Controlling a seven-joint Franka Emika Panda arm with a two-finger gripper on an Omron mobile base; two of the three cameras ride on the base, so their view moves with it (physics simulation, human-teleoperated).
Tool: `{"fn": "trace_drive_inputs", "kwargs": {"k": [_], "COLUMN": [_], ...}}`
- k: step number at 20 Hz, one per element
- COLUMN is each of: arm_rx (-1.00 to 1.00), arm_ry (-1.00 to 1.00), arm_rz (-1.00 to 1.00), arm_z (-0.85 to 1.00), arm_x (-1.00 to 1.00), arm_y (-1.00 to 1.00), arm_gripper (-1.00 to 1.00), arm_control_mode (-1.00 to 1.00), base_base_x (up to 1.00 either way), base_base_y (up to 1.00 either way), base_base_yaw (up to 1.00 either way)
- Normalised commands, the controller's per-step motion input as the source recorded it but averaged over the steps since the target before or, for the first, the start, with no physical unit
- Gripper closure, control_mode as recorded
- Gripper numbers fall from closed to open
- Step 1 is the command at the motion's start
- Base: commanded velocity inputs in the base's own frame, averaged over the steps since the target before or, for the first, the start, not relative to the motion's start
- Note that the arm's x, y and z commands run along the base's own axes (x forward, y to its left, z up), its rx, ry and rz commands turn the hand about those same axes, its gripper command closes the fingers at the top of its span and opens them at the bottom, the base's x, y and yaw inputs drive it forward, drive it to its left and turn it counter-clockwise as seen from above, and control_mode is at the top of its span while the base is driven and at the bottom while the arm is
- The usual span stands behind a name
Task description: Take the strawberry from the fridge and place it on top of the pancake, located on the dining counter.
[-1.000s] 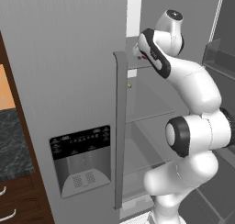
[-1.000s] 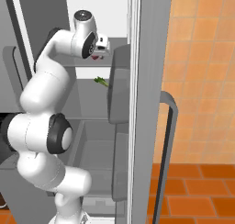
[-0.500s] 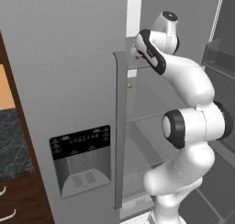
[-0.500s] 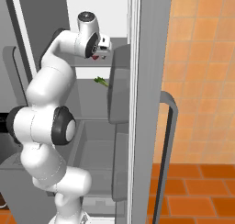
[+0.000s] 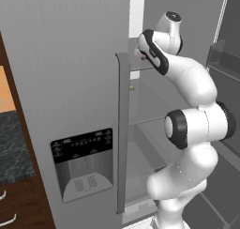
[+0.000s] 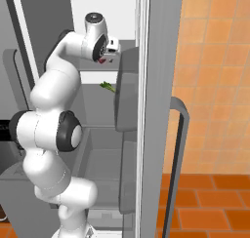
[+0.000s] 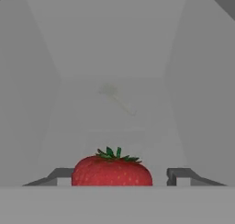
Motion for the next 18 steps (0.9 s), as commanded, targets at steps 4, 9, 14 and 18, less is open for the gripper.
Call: {"fn": "trace_drive_inputs", "kwargs": {"k": [4, 9, 14, 18], "arm_rx": [0.0, 0.0, 0.0, 0.0], "arm_ry": [-0.02, 0.0, 0.0, 0.0], "arm_rz": [0.02, 0.0, 0.0, 0.0], "arm_z": [-0.03, 0.03, 0.0, 0.0], "arm_x": [-0.55, -1.0, -1.0, -1.0], "arm_y": [0.02, 0.13, 0.08, 0.0], "arm_gripper": [1.0, 1.0, 1.0, 1.0], "arm_control_mode": [-1.0, -1.0, -1.0, -1.0], "base_base_x": [0.0, 0.0, 0.0, 0.0], "base_base_y": [0.0, 0.0, 0.0, 0.0], "base_base_yaw": [0.0, 0.0, 0.0, 0.0]}}
